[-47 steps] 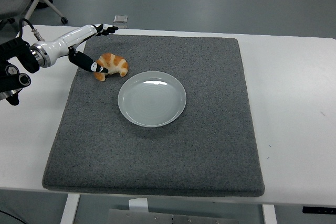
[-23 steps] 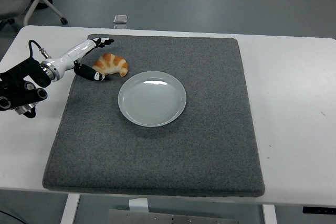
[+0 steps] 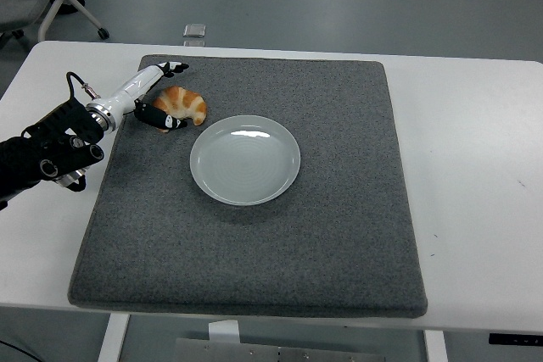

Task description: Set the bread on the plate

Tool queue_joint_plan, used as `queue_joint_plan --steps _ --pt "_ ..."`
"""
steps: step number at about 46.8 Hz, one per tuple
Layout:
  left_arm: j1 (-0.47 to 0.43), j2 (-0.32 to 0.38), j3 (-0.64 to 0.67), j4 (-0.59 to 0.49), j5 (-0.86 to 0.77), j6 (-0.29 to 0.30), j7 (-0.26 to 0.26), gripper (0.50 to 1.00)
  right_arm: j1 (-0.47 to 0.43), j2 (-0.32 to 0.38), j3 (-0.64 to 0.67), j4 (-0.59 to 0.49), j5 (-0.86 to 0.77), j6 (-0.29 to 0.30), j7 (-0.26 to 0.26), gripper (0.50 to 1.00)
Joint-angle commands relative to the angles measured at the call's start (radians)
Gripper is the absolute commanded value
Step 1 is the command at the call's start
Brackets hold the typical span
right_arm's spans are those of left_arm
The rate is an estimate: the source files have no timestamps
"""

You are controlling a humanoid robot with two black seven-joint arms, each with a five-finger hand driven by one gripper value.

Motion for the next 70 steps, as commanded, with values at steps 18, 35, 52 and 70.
queue_joint_plan --steps 18,35,52,70 --pt "0.012 -0.002 -0.075 0.001 -0.008 -0.093 -0.004 0.5 0.0 0.0 0.002 -0.003 0.0 0.0 0.0 0.93" --pt "-0.018 0.048 -0.18 0.001 -0.006 -0.092 -0.004 0.5 0.003 0.0 0.002 -0.003 0.0 0.0 -0.001 0.93" --pt "-0.018 0.058 -0.181 -0.008 -0.006 -0.092 -0.006 0.5 0.003 0.0 0.002 -0.003 0.0 0.0 -0.001 0.93" --pt "-0.093 0.145 -0.213 -0.008 -0.008 -0.098 -0.004 0.5 0.003 0.0 0.0 -0.003 0.0 0.0 -0.001 0.93"
